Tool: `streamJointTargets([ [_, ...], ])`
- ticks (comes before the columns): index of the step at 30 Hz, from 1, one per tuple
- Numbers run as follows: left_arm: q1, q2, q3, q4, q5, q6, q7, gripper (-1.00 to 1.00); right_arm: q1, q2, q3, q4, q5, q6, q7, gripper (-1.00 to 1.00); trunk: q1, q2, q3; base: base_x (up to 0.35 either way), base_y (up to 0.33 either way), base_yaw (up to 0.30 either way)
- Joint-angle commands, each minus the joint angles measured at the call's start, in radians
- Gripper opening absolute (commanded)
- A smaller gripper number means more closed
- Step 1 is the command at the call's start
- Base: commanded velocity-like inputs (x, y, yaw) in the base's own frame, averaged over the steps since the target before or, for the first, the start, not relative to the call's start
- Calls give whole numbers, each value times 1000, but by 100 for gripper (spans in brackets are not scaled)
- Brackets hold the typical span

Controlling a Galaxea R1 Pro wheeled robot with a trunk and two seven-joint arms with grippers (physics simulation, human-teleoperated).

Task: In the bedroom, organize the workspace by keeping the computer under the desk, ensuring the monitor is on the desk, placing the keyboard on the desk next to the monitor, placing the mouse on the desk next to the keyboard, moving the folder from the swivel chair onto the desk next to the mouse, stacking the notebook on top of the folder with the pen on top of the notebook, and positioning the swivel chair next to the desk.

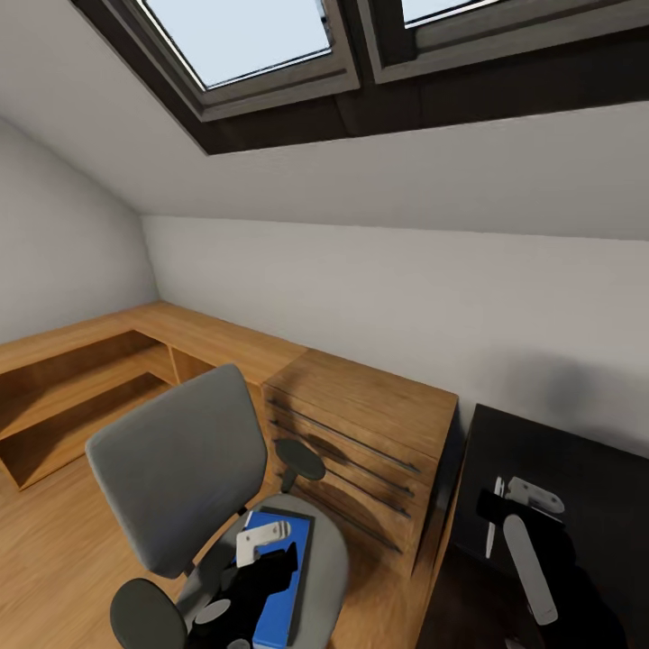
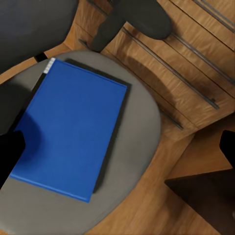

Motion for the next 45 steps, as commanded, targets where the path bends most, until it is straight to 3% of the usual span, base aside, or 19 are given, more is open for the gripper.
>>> streamJointTargets([
  [1,-1,1,-2,-2,6,2,8,100,-1,-1,0,5,-12,2,-10,-100,0,-1,-1,0,0,0],
  [6,-1,1,-1,-3,6,2,9,100,-1,-1,-3,30,-12,2,-10,-100,0,-1,-1,0,0,0],
  [16,-1,1,0,-5,6,2,10,100,-1,-2,-13,77,-13,2,-9,-100,38,-71,-33,0,0,0],
  [45,-1,1,-2,-5,6,2,10,100,-1,-3,-14,82,-13,2,-10,-100,150,-274,-123,0,0,0],
])
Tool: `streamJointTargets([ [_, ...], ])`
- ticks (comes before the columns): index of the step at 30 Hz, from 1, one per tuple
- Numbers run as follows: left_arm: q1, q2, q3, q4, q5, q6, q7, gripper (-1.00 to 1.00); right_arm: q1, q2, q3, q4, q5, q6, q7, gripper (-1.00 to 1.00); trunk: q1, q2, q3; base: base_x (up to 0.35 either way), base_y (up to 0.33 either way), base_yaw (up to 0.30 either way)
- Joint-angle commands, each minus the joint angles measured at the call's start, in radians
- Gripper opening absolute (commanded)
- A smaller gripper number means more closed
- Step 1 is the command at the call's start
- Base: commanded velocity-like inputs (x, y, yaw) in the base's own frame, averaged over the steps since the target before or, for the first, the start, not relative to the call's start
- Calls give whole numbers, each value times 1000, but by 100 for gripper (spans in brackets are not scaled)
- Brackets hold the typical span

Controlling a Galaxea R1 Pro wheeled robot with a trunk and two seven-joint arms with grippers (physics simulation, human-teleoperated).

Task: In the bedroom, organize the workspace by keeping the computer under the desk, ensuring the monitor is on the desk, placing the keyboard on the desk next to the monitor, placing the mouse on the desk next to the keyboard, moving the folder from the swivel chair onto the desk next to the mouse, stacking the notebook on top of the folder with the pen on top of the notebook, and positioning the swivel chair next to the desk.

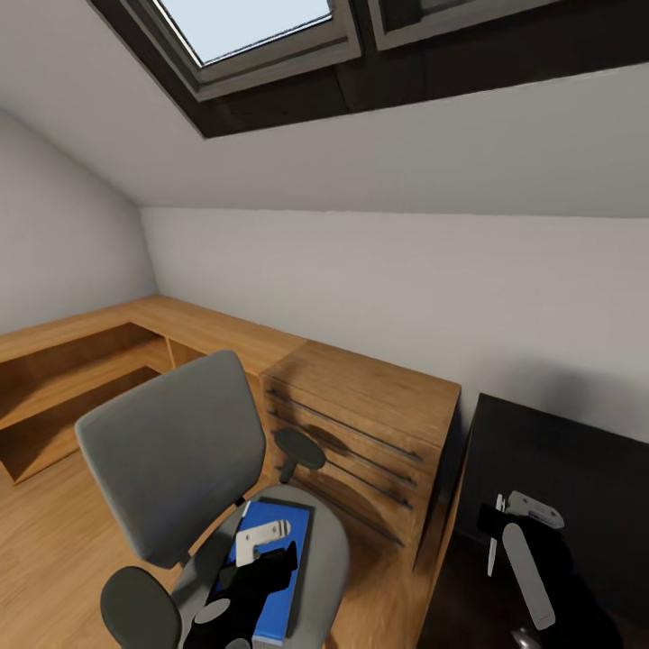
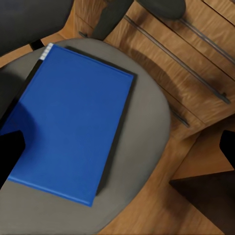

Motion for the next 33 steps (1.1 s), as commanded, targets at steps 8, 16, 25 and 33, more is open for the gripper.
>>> streamJointTargets([
  [8,-1,1,-4,-2,6,2,8,100,-2,-1,1,2,-11,2,-10,-100,31,-57,-26,0,0,0],
  [16,-1,1,-3,-2,6,2,8,100,-2,0,1,2,-10,2,-10,-100,61,-113,-51,0,0,0],
  [25,-1,1,-4,-2,5,2,8,100,-2,0,1,3,-10,2,-10,-100,96,-176,-80,0,0,0],
  [33,-1,1,-4,-2,6,2,8,100,-2,0,1,16,-10,2,-10,-100,127,-232,-105,0,0,0],
])
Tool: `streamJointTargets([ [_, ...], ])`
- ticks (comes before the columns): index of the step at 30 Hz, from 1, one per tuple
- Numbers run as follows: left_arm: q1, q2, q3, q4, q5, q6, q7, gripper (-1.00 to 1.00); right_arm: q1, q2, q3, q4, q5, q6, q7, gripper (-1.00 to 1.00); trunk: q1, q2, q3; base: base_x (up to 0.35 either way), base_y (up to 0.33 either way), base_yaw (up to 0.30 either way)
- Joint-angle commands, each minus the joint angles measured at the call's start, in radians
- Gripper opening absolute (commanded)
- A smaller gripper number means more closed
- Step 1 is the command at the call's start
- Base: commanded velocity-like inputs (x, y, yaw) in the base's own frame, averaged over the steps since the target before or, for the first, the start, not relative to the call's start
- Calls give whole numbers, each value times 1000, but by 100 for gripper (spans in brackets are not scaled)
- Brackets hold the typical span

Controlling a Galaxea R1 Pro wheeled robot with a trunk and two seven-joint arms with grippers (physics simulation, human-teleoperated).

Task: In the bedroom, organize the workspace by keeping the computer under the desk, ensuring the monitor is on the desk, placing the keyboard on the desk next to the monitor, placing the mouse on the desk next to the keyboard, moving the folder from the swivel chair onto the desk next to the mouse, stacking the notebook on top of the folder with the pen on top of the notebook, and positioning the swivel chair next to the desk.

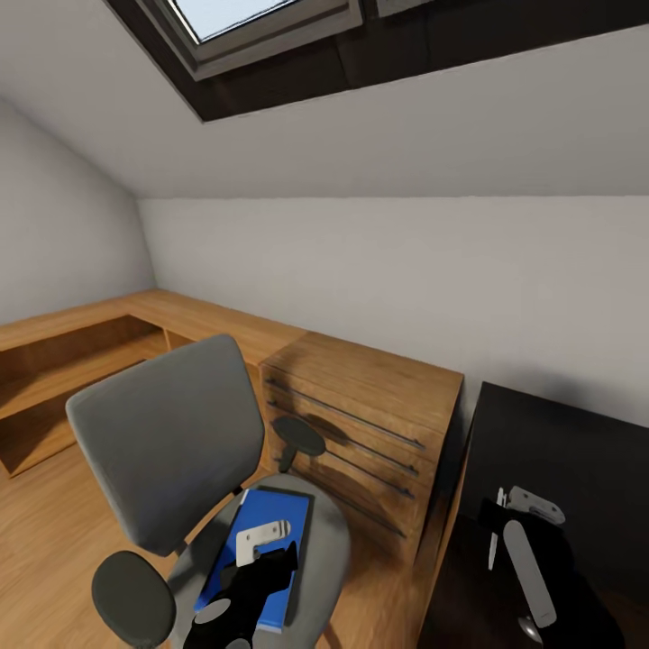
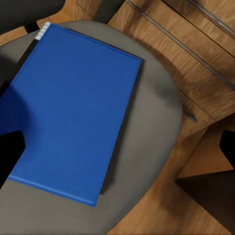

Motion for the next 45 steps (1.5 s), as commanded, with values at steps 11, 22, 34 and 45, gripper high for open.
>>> streamJointTargets([
  [11,-1,1,-1,-1,6,2,8,100,0,0,1,42,-11,4,-10,-100,42,-78,-36,0,0,0],
  [22,-1,2,-2,-1,6,3,8,100,0,0,0,42,-11,4,-10,-100,42,-78,-36,0,0,0],
  [34,-1,4,-3,-1,6,3,8,100,0,0,0,42,-11,4,-10,-100,27,-50,-23,0,0,0],
  [45,-1,4,-3,0,6,3,8,100,0,0,0,42,-8,4,-10,-100,-15,27,11,0,0,0],
])
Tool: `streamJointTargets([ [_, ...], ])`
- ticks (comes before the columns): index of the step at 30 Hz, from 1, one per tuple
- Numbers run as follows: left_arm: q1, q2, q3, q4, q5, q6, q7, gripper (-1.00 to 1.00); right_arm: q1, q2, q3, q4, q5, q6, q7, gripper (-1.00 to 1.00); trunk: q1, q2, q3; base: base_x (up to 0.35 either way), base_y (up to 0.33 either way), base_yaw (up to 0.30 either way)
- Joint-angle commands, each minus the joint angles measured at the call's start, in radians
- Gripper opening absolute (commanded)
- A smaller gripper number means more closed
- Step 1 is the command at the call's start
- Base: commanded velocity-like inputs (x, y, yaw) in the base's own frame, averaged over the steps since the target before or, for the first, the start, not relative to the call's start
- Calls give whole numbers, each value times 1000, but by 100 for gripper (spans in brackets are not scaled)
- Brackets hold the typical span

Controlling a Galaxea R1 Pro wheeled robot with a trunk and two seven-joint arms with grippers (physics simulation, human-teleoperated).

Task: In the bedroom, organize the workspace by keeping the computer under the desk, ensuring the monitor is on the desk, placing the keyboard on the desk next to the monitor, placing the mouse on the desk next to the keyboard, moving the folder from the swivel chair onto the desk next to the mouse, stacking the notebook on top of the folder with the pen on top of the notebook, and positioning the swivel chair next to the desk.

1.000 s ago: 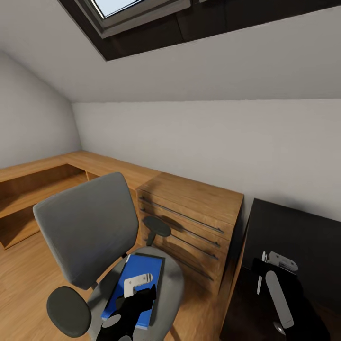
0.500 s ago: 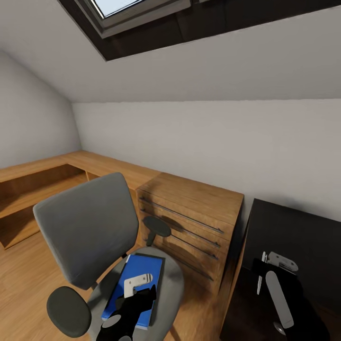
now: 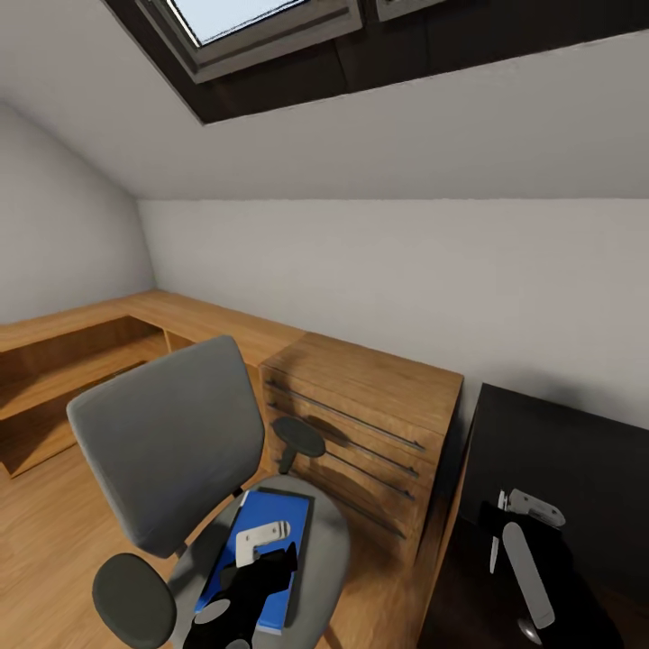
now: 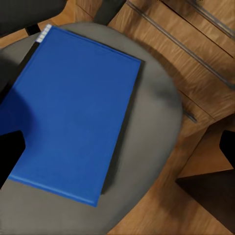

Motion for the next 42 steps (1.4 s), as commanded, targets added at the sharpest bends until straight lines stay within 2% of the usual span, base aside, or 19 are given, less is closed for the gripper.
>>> streamJointTargets([
  [1,-1,1,-2,-1,6,2,8,100,0,0,1,23,-21,6,-10,-100,-4,7,2,0,0,0],
  [4,-1,2,-1,-1,6,3,8,100,0,0,1,23,-21,6,-11,-100,-15,28,11,0,0,0],
  [7,-1,3,-1,-1,6,3,7,100,0,0,1,23,-19,6,-14,-100,-15,28,11,0,0,0],
  [8,-1,4,-1,-1,6,3,8,100,0,0,1,23,-19,6,-17,100,-15,28,11,0,0,0],
  [33,-1,4,-2,-1,7,4,7,100,0,0,1,16,-20,6,-16,100,-15,28,11,0,0,0],
  [34,-1,4,-1,-1,7,4,8,100,0,1,2,-30,-20,5,-18,100,-15,28,11,0,0,0],
  [42,-1,4,-2,0,8,4,8,100,1,3,1,-103,-18,6,-21,100,-15,28,11,0,0,0],
])
